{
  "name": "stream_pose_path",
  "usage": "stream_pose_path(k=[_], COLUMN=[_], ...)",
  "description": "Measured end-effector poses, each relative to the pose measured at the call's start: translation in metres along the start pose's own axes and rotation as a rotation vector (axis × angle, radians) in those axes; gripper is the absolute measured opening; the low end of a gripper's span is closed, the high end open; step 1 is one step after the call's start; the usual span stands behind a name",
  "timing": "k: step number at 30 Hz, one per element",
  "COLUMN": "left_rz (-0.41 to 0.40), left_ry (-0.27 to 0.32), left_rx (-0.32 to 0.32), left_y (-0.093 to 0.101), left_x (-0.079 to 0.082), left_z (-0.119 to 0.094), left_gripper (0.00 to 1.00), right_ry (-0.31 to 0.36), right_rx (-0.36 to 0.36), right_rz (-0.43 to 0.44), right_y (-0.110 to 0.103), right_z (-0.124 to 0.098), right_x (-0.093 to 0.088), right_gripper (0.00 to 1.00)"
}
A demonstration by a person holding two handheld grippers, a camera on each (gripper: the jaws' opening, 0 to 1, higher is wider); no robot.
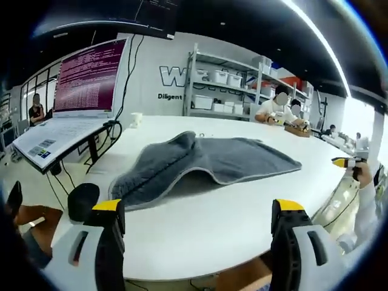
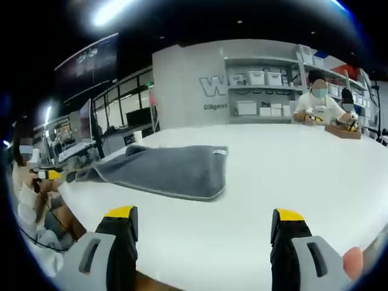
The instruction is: Open the folded towel by lifting each exposed corner and separating the folded layers until the towel lies flat within the target outline without major curled edges
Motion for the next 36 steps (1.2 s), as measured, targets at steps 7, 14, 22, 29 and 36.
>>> stream_pose_path(k=[7,14,22,29,36], left_rz=[0.006,0.003,-0.001,0.005,0.021], left_ry=[-0.009,-0.011,-0.013,-0.025,-0.029], left_rx=[-0.003,0.000,-0.013,-0.018,-0.031], left_y=[0.002,0.002,0.008,0.006,0.010], left_x=[0.003,0.003,0.001,-0.002,0.002], left_z=[0.002,0.003,0.006,0.006,0.011], left_gripper=[1.00,1.00,1.00,1.00,1.00], right_ry=[0.004,0.016,-0.001,-0.005,-0.028], right_rx=[0.028,0.024,-0.066,-0.056,-0.053], right_rz=[0.015,0.059,0.010,0.037,0.016], right_y=[0.023,0.036,0.050,0.054,0.050], right_z=[0.043,0.085,0.120,0.132,0.140], right_x=[0.004,0.005,0.004,0.000,-0.005], right_gripper=[0.78,0.67,0.58,0.34,0.21])
Point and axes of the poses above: the point that each gripper's makers call its tool centre point, and the gripper's own axes: z roughly forward along the fingers, y roughly to its right, x roughly out of its top, the point moved 7 cm from there along -z, roughly backward along the fingers, and after that the axes turned 14 degrees about z, right-handed, at the moved point
